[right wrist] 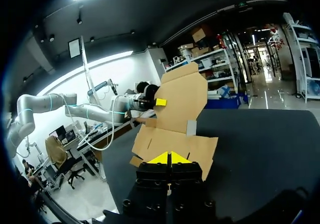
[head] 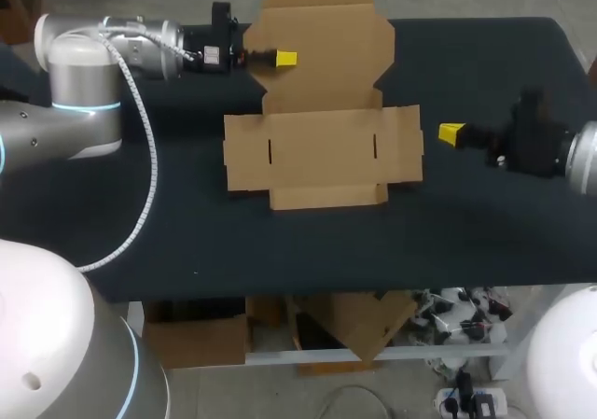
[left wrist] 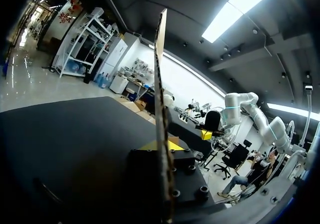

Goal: Assemble the packaging by folding the flat box into shape, placing the metal phone stand inside, and closing the box properly

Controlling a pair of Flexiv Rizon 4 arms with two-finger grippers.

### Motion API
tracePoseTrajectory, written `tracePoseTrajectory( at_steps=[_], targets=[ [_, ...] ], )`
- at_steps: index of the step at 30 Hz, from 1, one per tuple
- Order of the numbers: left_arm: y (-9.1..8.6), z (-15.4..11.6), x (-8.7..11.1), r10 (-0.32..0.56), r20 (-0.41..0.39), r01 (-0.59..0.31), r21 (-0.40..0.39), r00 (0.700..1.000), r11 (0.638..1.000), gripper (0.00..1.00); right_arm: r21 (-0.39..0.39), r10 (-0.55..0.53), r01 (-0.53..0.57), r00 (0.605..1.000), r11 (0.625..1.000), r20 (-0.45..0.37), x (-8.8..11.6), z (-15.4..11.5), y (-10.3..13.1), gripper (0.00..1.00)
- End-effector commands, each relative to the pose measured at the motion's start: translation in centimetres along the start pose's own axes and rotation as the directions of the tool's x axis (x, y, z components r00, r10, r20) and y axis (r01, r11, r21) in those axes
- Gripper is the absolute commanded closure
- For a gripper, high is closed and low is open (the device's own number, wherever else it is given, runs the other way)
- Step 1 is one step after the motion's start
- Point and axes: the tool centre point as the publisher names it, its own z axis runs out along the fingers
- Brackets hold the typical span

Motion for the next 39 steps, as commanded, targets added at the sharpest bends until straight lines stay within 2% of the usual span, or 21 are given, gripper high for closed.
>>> tracePoseTrajectory(
  at_steps=[1,13,14,15,18,24,30,39],
  targets=[
    [-0.1,-0.1,0.0,0.0,-0.002,0.0,-0.003,1.0,1.0,1.0,-0.009,-0.002,0.002,1.0,1.0,0.022,0.4,-0.3,-0.2,1.0],
    [-0.1,-0.1,0.0,0.0,-0.002,0.0,-0.003,1.0,1.0,1.0,-0.009,-0.002,0.002,1.0,1.0,0.022,0.4,-0.3,-0.2,1.0],
    [-0.1,-0.1,0.0,0.0,-0.002,0.0,-0.003,1.0,1.0,1.0,-0.008,-0.011,0.011,1.0,1.0,-0.008,0.2,0.4,0.4,1.0],
    [-0.1,-0.1,0.0,0.0,-0.002,0.0,-0.003,1.0,1.0,1.0,0.006,-0.033,0.033,0.999,0.999,0.0,0.3,1.1,0.8,1.0],
    [-0.1,-0.1,0.0,0.0,-0.002,0.0,-0.003,1.0,1.0,1.0,0.022,-0.07,0.07,0.998,0.997,-0.01,1.5,1.8,1.4,1.0],
    [-0.1,-0.1,0.0,0.0,-0.002,0.0,-0.003,1.0,1.0,1.0,0.044,-0.125,0.125,0.992,0.991,0.003,3.8,0.8,1.1,1.0],
    [-0.1,-0.1,0.0,0.0,-0.002,0.0,-0.003,1.0,1.0,1.0,0.051,-0.152,0.15,0.987,0.987,0.043,5.4,-0.6,-0.5,1.0],
    [-0.1,-0.1,0.0,0.0,-0.002,0.0,-0.003,1.0,1.0,1.0,0.018,-0.194,0.194,0.978,0.981,0.079,7.2,-2.6,-4.5,1.0]
  ],
)
